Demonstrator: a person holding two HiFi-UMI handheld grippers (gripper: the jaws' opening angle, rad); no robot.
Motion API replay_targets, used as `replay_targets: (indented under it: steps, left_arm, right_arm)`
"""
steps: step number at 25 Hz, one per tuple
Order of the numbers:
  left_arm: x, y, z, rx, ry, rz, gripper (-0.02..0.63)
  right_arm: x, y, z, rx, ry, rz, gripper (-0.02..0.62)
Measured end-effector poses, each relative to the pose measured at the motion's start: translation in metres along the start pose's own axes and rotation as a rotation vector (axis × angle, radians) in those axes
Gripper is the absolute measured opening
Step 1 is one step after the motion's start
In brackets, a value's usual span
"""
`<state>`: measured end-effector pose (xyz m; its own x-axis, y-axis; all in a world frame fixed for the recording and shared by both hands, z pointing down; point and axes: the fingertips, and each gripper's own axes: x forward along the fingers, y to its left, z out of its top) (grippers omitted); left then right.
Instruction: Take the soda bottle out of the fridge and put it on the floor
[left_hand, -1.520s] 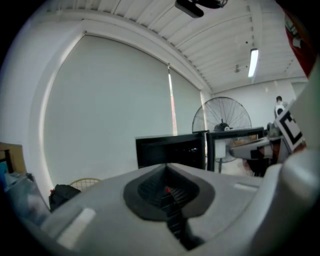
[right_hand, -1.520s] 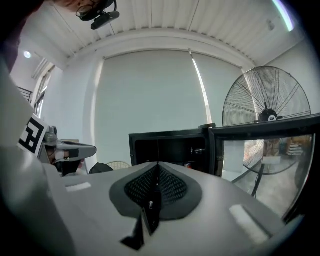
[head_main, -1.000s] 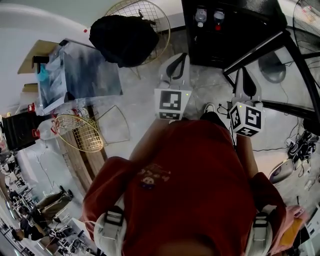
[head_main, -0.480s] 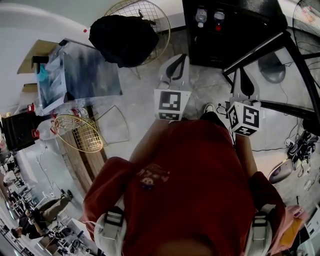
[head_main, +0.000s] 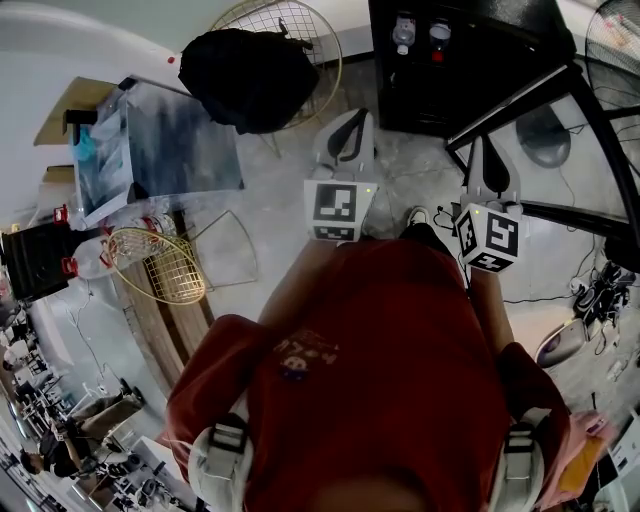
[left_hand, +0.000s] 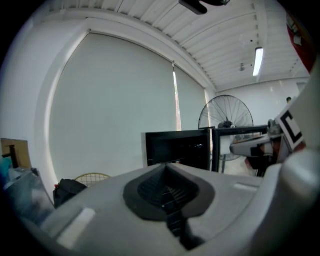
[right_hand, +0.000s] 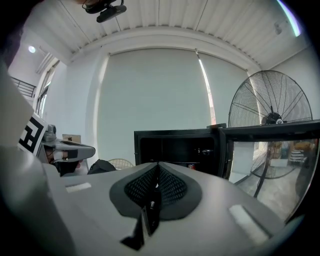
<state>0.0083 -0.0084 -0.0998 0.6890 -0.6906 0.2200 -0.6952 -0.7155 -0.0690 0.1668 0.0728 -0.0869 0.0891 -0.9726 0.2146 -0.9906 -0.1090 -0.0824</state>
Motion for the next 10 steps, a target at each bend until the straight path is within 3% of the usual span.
replay_targets:
  steps: [10]
  left_arm:
    - [-0.0070, 0.0035, 0.0010, 0.003, -0.006, 0.004, 0.000]
  right_arm:
    - [-0.0017, 0.0072, 0.0011, -0.010, 0.000, 0.006, 0.000]
